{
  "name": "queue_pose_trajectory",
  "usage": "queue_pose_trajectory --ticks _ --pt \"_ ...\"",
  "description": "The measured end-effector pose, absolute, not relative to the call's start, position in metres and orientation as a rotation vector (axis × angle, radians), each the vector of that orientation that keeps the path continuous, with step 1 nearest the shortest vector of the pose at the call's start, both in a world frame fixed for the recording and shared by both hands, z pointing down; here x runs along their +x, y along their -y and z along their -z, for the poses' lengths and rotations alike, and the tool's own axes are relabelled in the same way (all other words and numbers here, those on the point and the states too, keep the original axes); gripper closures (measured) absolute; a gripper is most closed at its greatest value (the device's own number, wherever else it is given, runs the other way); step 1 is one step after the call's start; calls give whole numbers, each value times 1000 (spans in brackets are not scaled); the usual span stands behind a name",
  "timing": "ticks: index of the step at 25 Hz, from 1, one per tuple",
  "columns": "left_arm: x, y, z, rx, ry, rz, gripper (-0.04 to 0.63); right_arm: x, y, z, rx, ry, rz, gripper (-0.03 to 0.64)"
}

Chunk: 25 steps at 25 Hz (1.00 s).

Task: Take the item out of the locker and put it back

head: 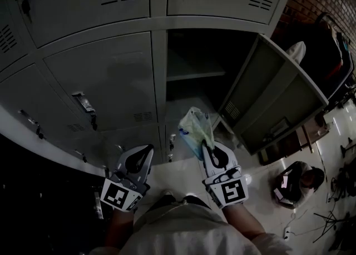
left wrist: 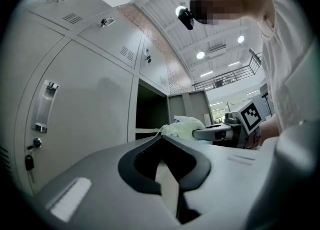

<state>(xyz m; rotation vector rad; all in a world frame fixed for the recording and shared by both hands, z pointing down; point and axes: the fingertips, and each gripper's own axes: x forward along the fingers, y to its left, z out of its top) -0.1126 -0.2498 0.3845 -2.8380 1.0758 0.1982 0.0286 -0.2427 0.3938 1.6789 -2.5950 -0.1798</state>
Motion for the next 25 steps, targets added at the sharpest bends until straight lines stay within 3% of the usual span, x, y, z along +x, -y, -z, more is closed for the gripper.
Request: queue_pose_trajectory --ticks 17,25 --pt "-41 65 -398 -2772 -1290 -172 598 75 68 -411 1423 2711 131 607" --pt "-35 36 -387 -2756 -1323 -209 598 79 36 -405 1402 2755 142 609"
